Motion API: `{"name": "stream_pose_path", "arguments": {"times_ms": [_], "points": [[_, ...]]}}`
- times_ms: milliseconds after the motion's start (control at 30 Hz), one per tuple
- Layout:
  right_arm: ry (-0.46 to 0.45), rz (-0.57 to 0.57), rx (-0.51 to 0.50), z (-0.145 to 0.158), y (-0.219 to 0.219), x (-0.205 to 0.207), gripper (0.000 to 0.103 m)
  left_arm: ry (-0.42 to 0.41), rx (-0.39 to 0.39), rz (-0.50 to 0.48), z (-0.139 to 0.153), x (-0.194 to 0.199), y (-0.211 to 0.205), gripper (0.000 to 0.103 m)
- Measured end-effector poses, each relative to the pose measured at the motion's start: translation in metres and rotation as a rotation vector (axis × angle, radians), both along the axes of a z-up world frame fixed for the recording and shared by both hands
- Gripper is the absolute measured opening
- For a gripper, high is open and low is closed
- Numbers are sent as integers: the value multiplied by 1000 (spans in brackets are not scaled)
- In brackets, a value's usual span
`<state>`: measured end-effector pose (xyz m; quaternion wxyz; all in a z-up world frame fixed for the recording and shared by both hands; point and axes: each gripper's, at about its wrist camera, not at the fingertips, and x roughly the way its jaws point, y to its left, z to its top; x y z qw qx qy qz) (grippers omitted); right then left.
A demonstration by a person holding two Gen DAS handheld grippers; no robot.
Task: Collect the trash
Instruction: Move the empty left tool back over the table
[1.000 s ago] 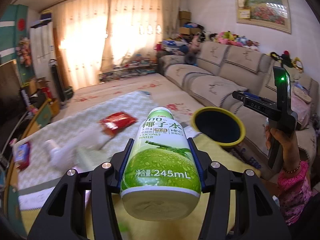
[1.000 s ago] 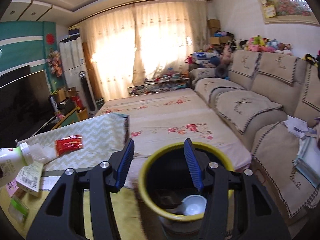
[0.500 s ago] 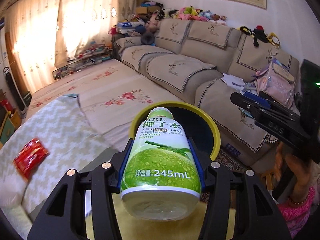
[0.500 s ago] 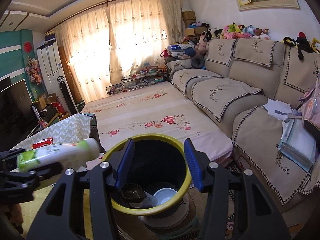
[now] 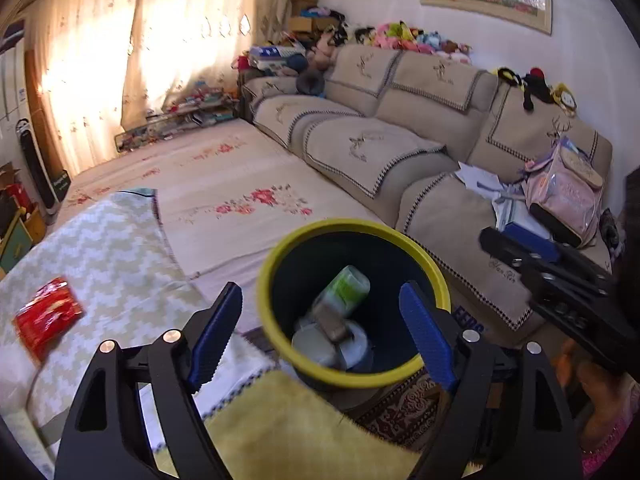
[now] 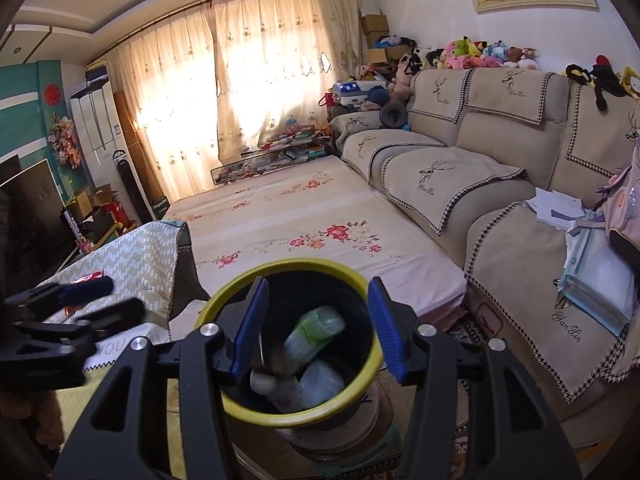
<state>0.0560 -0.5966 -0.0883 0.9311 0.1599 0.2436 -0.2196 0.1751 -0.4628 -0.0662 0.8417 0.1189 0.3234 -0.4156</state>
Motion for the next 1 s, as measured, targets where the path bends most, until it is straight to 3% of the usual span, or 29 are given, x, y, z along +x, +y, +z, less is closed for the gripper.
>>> {"name": "stream_pose_path", "arguments": {"times_ms": [233,367,767,1000], "points": [[30,128,12,-8,43,26,50,-48,-131,125,36,-39,112,87],[40,240,18,-7,84,44,49,-72,-161,239,46,-57,180,89],[54,645,46,2,220,82,50,-83,-121,588,30,-104,352,90],[59,842,131,9,285,95,50,-94,-128,705,24,-119,414,90]]}}
